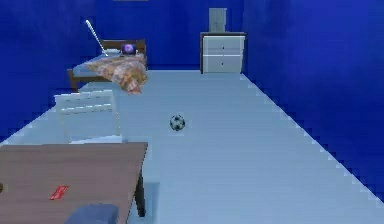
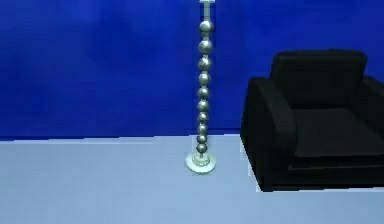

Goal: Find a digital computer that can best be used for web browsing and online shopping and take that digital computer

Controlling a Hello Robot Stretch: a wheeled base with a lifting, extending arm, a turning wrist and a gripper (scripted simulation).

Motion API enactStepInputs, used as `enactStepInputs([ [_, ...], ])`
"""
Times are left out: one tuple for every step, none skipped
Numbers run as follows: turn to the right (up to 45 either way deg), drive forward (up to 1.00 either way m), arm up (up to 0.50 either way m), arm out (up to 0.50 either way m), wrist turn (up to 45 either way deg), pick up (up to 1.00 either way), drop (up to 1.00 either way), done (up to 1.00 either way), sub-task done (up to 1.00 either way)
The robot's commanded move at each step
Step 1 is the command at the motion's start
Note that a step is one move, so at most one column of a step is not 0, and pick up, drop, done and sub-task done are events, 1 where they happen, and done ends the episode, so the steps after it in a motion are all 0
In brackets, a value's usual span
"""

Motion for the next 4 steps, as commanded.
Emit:
enactStepInputs([
  [-45.0, 0.00, 0.00, 0.00, 0.0, 0.00, 0.00, 0.00, 0.00],
  [-45.0, 0.00, 0.00, 0.00, 0.0, 0.00, 0.00, 0.00, 0.00],
  [-45.0, 0.00, 0.00, 0.00, 0.0, 0.00, 0.00, 0.00, 0.00],
  [-21.0, 0.00, 0.00, 0.00, 0.0, 0.00, 0.00, 0.00, 0.00],
])
